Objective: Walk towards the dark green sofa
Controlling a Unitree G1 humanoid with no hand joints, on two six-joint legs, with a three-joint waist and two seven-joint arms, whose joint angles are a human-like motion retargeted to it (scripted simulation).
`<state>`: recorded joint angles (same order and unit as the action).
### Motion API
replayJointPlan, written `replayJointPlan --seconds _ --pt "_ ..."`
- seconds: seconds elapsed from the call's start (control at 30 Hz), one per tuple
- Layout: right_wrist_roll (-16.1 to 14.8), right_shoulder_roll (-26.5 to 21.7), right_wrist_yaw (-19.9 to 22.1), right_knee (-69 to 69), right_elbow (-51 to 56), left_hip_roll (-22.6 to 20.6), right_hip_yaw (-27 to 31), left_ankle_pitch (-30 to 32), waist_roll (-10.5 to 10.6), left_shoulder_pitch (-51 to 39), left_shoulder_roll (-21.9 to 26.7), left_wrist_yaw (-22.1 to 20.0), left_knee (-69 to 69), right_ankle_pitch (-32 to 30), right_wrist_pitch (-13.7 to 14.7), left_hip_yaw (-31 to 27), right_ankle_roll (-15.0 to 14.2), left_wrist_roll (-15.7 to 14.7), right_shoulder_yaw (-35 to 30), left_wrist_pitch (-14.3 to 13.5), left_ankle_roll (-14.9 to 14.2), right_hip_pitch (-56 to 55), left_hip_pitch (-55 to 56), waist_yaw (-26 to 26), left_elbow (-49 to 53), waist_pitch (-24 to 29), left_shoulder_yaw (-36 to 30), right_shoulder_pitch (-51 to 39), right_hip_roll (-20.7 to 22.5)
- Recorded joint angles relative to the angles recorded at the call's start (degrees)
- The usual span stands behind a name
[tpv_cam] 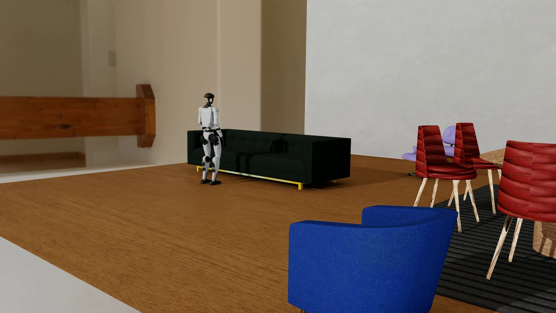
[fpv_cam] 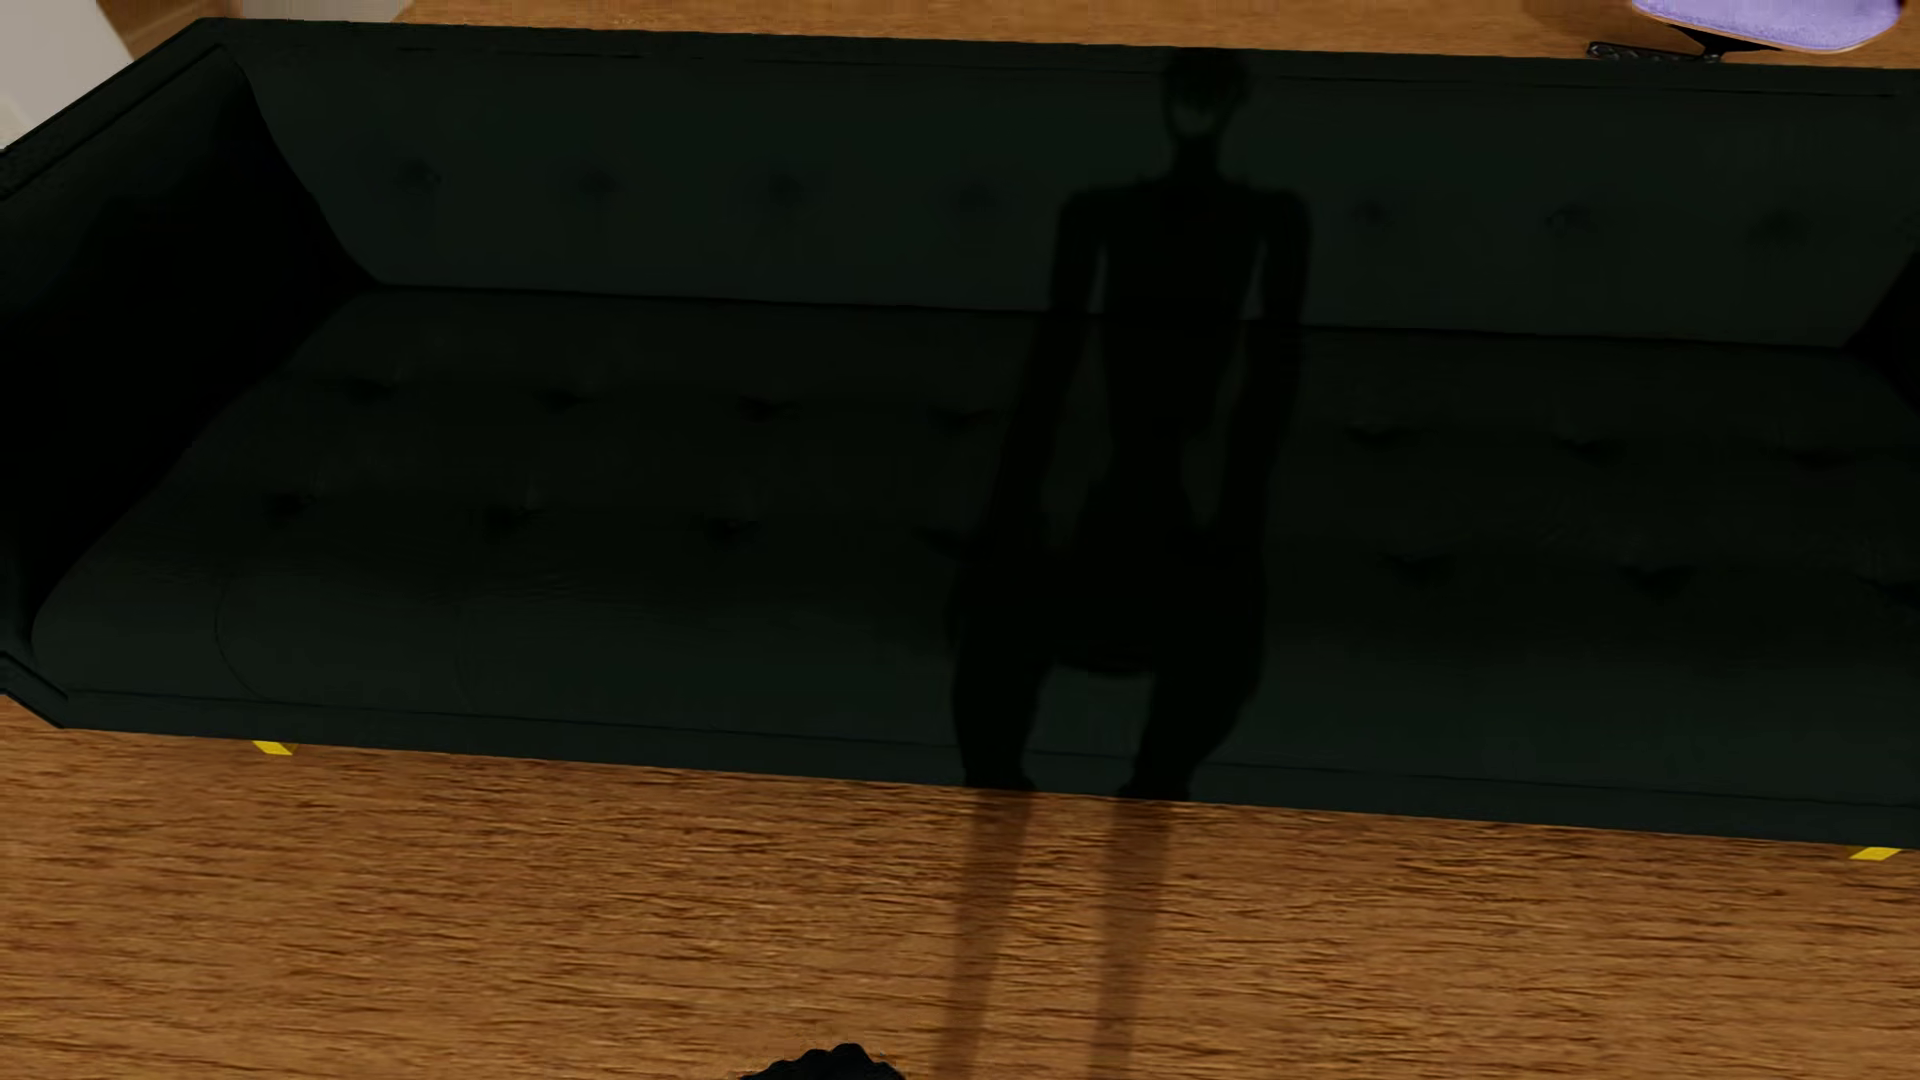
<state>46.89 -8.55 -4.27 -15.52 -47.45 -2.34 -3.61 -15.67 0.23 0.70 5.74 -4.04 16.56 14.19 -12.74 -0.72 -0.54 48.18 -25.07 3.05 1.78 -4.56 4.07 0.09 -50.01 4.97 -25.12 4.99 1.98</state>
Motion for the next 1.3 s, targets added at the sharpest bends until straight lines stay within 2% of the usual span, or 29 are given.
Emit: replayJointPlan --seconds 0.03,0.1,0.17,0.23,0.3,0.43,0.57,0.63,0.73,0.87,1.03,1.2,1.3 --pt "-0.29 -0.41 -0.53 0.05 0.34 -0.53 0.07 1.13 -0.34 -0.58 0.59 1.01 -2.50 0.11 0.44 0.10 0.00 1.06 -0.02 -0.53 -0.49 0.48 -1.64 -0.07 -1.43 -0.23 -2.25 0.49 -0.61" --pt "0.98 -1.48 0.09 0.44 1.35 -1.31 0.27 2.70 -0.80 -1.19 1.64 1.89 -5.93 0.19 0.91 0.32 -0.25 1.91 -1.72 -1.14 -0.70 1.37 -4.03 -0.22 -2.97 -0.70 -4.66 0.76 -1.48" --pt "1.43 -1.76 2.11 0.50 1.29 -1.70 0.41 3.11 -1.01 -1.01 2.43 0.84 -6.80 0.32 0.65 0.47 -0.47 1.07 -2.96 -0.57 -0.36 1.73 -4.81 -0.26 -3.50 -1.02 -4.49 0.51 -1.87" --pt "1.22 -0.75 3.64 0.47 -0.94 -1.86 0.57 3.06 -1.04 -0.41 3.07 -0.08 -6.70 0.54 -1.18 0.71 -0.95 0.18 -3.28 0.70 0.09 1.93 -5.02 -0.21 -4.24 -1.25 -3.74 -0.30 -2.03" --pt "0.99 0.49 4.42 0.42 -2.99 -1.96 0.80 3.20 -1.04 -0.06 4.02 0.36 -6.97 0.35 -2.67 0.84 -0.24 0.03 -3.55 1.36 0.46 2.03 -5.33 -0.14 -4.92 -1.50 -3.45 -0.98 -2.05" --pt "0.43 0.42 6.32 0.46 -2.85 -2.14 0.69 3.52 -1.02 -0.04 5.65 0.23 -7.56 0.47 -2.76 0.68 -0.25 -0.41 -4.64 1.81 0.96 2.05 -5.53 -0.09 -6.38 -1.98 -3.36 -0.72 -2.18" --pt "0.04 -0.63 4.58 0.34 -3.75 -2.12 0.50 3.31 -1.08 0.23 5.95 -0.26 -7.38 0.70 -1.90 0.49 -0.32 -1.04 -6.50 1.90 1.13 1.97 -5.40 -0.05 -6.22 -2.20 -2.84 -1.89 -2.17" --pt "0.31 -0.70 3.96 0.11 -4.47 -2.09 0.47 3.13 -1.14 0.21 5.44 -0.43 -7.13 0.83 -2.37 0.45 -0.37 -1.36 -6.74 1.92 1.21 1.88 -5.32 0.01 -6.00 -2.19 -2.74 -3.02 -2.13" --pt "0.15 -0.34 4.52 0.04 -3.92 -2.03 0.37 3.12 -1.28 -0.50 4.43 0.15 -7.24 0.86 -2.76 0.33 -0.37 -1.12 -5.94 1.43 1.32 1.81 -5.32 0.11 -5.72 -2.34 -3.55 -4.26 -2.06" --pt "0.28 -0.36 5.26 0.35 -3.12 -1.87 0.19 2.95 -1.44 -1.13 2.70 -0.27 -7.04 0.52 -1.18 0.09 0.43 -1.74 -5.38 1.44 1.30 1.81 -5.05 0.11 -4.45 -2.63 -3.24 -5.68 -1.81" --pt "-0.05 1.03 6.10 0.51 -2.20 -1.81 -0.06 2.73 -1.48 -1.69 1.39 -1.02 -7.06 0.59 -1.20 -0.12 0.69 -2.28 -3.62 1.72 1.18 1.96 -5.11 0.14 -3.08 -2.87 -2.08 -5.69 -1.75" --pt "0.58 1.31 3.74 0.69 -2.60 -1.76 -0.30 2.42 -1.53 -1.88 1.48 -0.99 -6.98 0.93 -1.36 -0.27 0.85 -1.89 -5.42 1.63 1.03 2.56 -5.51 0.23 -3.63 -2.98 -1.84 -5.14 -1.71" --pt "0.78 0.98 4.13 0.65 -3.26 -1.80 -0.48 2.27 -1.56 -1.41 1.47 -1.17 -6.92 1.19 -2.17 -0.42 1.03 -1.75 -5.22 1.86 0.98 2.92 -5.80 0.21 -4.34 -2.91 -1.43 -4.87 -1.76"
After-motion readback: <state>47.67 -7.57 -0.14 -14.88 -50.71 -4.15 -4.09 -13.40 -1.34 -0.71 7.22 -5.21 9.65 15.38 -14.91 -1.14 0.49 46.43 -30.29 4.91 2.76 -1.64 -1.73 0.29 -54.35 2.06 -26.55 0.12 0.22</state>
